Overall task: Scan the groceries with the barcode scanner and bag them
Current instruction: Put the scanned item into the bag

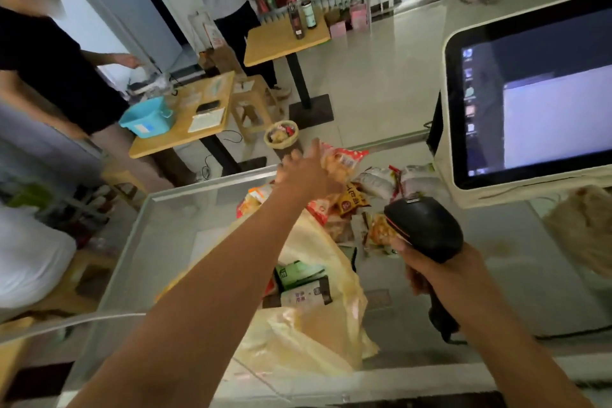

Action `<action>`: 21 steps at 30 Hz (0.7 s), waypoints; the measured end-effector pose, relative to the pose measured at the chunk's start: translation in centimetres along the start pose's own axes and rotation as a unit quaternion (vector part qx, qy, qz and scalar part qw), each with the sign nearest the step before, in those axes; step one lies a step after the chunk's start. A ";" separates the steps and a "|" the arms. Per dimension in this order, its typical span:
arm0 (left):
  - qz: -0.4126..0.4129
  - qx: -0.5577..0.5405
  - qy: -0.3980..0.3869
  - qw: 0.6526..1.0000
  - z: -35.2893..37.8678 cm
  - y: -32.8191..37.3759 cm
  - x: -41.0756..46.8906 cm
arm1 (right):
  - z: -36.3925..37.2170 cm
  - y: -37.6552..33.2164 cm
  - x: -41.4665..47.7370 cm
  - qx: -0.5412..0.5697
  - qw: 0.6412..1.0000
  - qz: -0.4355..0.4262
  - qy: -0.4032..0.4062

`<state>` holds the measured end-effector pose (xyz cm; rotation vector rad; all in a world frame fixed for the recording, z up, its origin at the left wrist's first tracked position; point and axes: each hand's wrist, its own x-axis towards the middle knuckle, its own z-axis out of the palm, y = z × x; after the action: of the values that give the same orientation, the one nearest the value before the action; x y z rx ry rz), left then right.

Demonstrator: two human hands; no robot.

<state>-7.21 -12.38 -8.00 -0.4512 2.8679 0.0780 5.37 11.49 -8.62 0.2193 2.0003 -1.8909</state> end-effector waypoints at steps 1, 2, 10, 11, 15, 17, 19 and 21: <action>-0.013 0.020 -0.004 1.000 0.9 -0.2 1.1 | -0.2 0.4 0.1 0.006 1.000 0.003 -0.006; -0.021 0.025 -0.004 0.999 1.7 -0.4 1.8 | -0.4 0.7 0.2 0.012 1.000 0.005 -0.012; 0.031 -0.050 0.001 0.998 2.6 -1.0 1.5 | -1.4 0.6 0.4 0.018 1.000 -0.014 -0.004; 0.042 -0.067 0.003 0.997 2.3 -0.9 1.0 | -1.2 0.1 0.3 0.022 1.000 -0.019 0.003; 0.146 -0.077 0.058 0.985 0.1 0.0 -1.8 | -1.0 -1.9 -0.6 0.035 0.996 -0.050 0.058; 0.255 -0.028 0.095 0.962 -2.1 0.6 -3.8 | -1.4 -3.4 -1.4 0.055 0.989 -0.081 0.115; 0.360 0.011 0.118 0.925 -4.4 1.1 -6.4 | -2.0 -5.2 -2.5 0.085 0.976 -0.117 0.165; 0.442 0.012 0.144 0.885 -6.0 1.7 -9.0 | -2.2 -6.7 -3.9 0.091 0.970 -0.144 0.174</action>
<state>-0.76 -8.59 0.00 0.9522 3.0881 0.1356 6.10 13.62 -0.88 0.3484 2.1756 -2.3620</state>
